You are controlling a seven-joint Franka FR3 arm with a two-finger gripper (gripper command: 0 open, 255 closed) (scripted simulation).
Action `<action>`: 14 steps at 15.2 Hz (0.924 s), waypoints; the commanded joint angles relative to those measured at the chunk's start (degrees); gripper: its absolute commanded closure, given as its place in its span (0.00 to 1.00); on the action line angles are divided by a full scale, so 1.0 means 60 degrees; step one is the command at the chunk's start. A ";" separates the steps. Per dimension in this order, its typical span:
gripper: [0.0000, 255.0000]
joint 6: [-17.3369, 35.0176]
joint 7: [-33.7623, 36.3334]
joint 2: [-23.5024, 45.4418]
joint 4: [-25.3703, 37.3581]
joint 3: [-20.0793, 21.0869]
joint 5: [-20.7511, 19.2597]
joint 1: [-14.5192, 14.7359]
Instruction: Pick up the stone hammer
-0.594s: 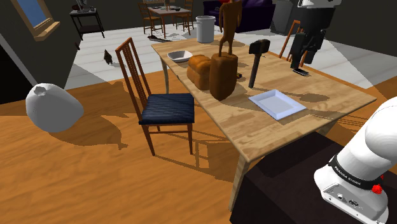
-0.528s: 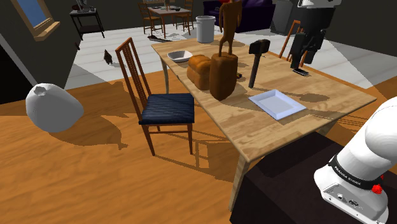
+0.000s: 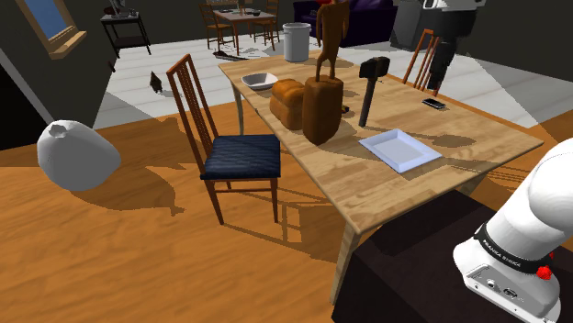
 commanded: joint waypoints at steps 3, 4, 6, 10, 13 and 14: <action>0.00 0.0508 -0.2184 0.1062 0.0697 -0.0916 -0.0566 0.0261; 0.00 0.0620 -0.2705 0.1348 0.0913 -0.1125 -0.0652 0.0334; 0.00 0.0839 -0.3746 0.1957 0.1389 -0.1525 -0.0765 0.0488; 0.00 0.1228 -0.5840 0.3303 0.2510 -0.2247 -0.0736 0.0794; 0.00 0.1441 -0.7422 0.4414 0.3492 -0.2697 -0.0485 0.0976; 0.00 0.1492 -0.7950 0.4802 0.3847 -0.2819 -0.0360 0.1012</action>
